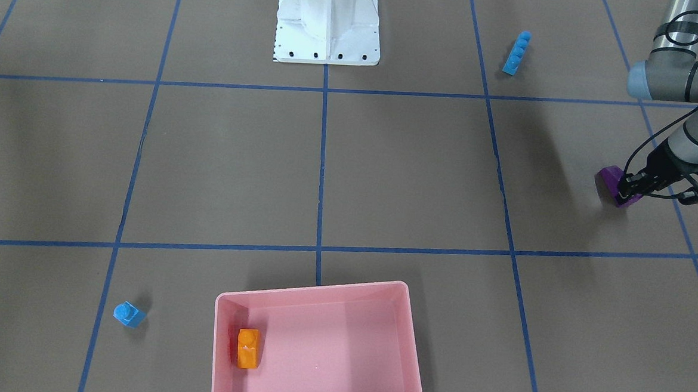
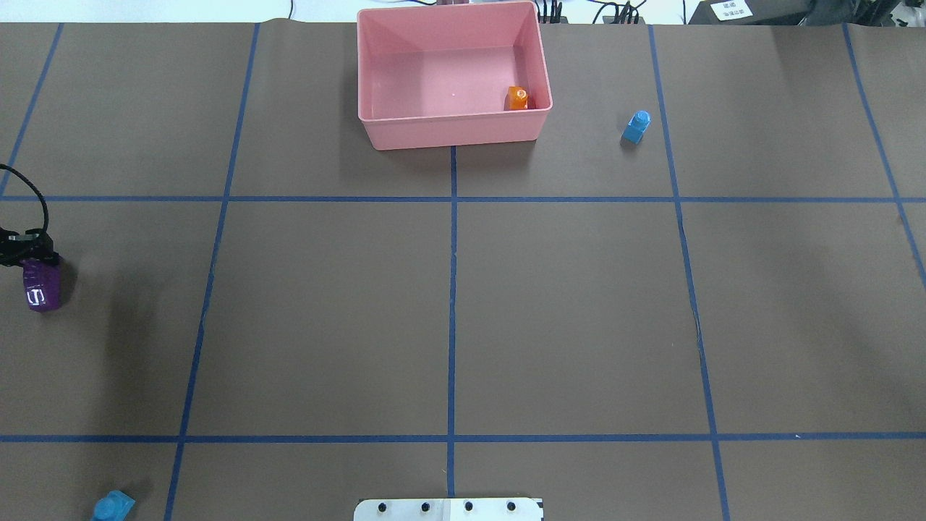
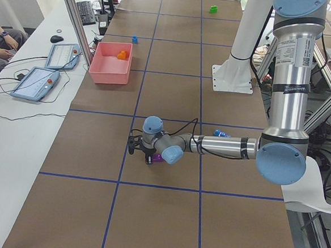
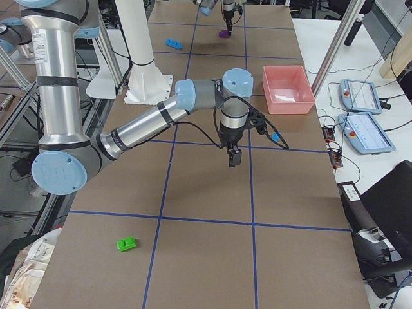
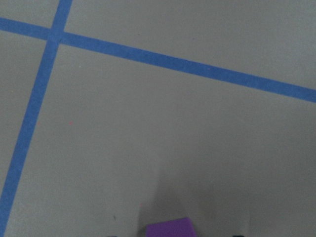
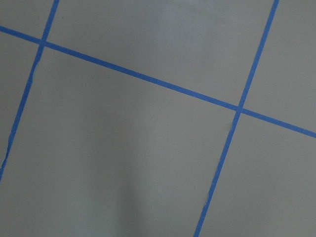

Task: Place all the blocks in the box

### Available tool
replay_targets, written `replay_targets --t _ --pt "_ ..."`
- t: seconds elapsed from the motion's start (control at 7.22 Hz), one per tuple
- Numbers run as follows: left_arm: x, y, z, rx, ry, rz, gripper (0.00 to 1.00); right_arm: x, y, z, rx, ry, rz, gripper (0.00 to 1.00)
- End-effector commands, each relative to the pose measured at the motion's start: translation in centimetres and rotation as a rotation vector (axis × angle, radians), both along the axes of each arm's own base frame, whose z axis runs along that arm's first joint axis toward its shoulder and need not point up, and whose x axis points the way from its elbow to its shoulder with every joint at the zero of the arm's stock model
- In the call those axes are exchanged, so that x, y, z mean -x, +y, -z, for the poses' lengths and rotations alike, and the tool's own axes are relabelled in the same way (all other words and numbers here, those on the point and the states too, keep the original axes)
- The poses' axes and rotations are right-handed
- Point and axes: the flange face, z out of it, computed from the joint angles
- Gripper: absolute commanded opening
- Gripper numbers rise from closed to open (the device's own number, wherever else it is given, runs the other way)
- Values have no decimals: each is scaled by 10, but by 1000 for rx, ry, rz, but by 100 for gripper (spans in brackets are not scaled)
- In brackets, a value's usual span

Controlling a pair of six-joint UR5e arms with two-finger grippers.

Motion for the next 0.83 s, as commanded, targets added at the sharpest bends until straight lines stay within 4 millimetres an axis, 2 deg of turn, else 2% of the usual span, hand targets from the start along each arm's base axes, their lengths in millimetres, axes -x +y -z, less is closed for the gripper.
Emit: replay_targets --t 0.0,0.14,0.42,0.55,0.69 --pt "-10 -7 49 -82 45 -13 0 0 -1 -3 10 2 -4 99" --pt "-24 -22 83 -142 76 -19 0 1 -1 -3 8 2 -2 99" --pt "-58 -79 174 -354 113 -43 0 0 -2 -3 12 0 -6 99" --pt "-75 -105 220 -406 148 -43 0 1 -3 -1 8 -2 -4 99" --pt "-92 -129 257 -386 134 -46 0 1 -5 -1 7 0 -4 99"
